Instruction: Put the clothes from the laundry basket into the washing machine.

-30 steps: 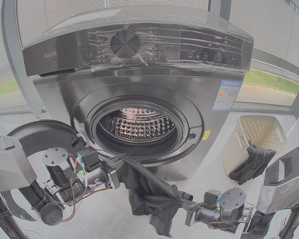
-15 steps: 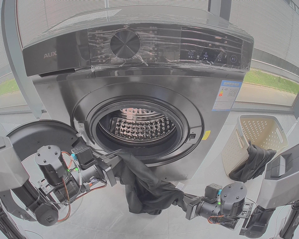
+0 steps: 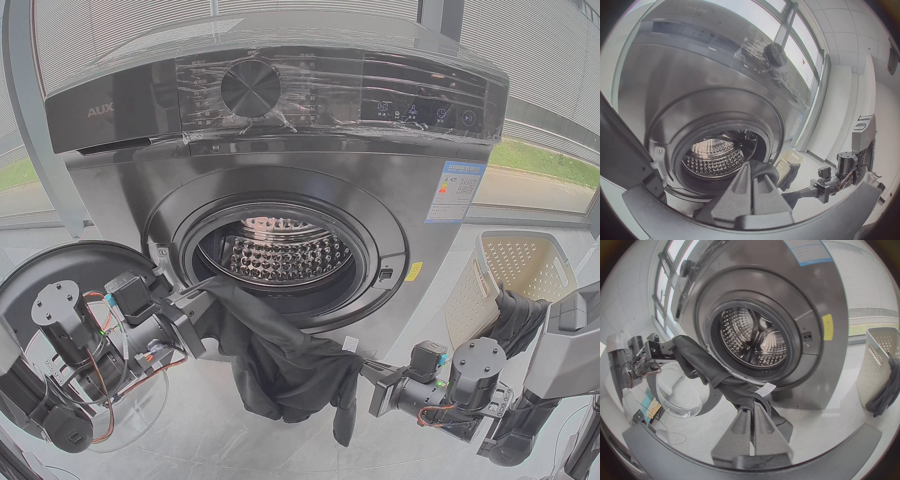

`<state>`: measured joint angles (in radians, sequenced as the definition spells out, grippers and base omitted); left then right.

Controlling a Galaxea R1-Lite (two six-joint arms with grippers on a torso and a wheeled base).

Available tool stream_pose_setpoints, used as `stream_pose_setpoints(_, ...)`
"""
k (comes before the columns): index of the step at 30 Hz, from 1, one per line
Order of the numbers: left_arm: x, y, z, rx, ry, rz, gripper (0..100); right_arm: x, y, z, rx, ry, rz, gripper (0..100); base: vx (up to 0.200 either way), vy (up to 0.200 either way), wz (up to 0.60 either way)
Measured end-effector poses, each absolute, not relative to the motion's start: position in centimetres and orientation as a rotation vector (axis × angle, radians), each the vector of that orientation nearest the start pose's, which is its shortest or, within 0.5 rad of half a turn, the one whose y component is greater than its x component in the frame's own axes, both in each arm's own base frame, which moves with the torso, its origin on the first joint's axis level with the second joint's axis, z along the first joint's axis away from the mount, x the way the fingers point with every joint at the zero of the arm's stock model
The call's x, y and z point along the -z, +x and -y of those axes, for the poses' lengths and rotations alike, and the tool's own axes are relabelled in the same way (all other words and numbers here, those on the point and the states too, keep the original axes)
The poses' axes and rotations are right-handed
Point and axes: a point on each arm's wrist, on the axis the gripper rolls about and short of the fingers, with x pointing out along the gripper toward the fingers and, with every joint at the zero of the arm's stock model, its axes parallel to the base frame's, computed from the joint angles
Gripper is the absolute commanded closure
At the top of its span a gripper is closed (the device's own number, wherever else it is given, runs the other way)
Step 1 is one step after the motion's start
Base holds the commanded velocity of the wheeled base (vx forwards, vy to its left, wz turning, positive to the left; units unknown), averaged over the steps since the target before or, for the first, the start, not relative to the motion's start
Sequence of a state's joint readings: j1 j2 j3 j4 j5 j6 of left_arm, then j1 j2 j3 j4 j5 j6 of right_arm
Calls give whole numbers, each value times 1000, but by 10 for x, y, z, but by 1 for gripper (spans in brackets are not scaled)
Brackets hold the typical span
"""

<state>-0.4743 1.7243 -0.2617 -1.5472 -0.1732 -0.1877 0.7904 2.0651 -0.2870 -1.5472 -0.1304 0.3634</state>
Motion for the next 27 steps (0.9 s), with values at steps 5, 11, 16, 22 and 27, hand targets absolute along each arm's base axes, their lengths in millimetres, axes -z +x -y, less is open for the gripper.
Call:
stream_pose_setpoints(5,-148,210,107,637,-215,58,100,-59,198,-198,-643,240,-313,0,0,0,0)
stream_pose_setpoints(11,-153,208,108,644,-220,78,100,-46,204,-201,-636,227,-345,0,0,0,0)
stream_pose_setpoints(16,-156,208,112,662,-222,91,100,-26,216,-201,-613,207,-396,0,0,0,0)
stream_pose_setpoints(22,-158,212,117,667,-225,100,100,-2,240,-199,-558,199,-422,0,0,0,0)
stream_pose_setpoints(27,-155,217,119,658,-223,91,100,14,248,-196,-560,192,-461,0,0,0,0)
